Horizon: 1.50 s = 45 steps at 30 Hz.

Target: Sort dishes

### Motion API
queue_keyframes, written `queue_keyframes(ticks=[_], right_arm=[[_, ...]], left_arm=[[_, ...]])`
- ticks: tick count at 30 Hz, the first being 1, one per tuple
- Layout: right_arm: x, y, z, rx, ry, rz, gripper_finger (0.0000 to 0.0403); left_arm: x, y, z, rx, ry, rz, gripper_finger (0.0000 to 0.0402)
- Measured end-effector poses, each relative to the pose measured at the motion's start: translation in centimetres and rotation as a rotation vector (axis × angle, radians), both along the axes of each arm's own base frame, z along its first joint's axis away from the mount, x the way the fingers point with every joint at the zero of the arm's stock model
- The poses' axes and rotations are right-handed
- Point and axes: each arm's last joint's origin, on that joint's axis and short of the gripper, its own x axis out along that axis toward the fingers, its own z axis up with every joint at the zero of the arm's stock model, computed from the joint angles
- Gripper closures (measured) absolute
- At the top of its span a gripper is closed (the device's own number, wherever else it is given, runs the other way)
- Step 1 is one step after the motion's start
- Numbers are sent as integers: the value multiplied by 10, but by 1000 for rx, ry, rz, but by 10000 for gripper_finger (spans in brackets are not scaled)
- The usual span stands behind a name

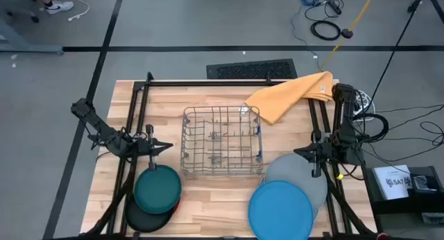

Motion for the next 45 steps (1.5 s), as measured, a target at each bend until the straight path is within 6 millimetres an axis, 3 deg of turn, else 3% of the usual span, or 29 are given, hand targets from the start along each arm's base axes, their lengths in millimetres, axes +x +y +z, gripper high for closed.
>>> queue_keyframes(ticks=[39,45], right_arm=[[0,0,0,6,-1,-1,397],[2,2,12,85,-23,74,397]], left_arm=[[0,0,0,-1,0,0,401],[0,0,0,0,0,0,401]])
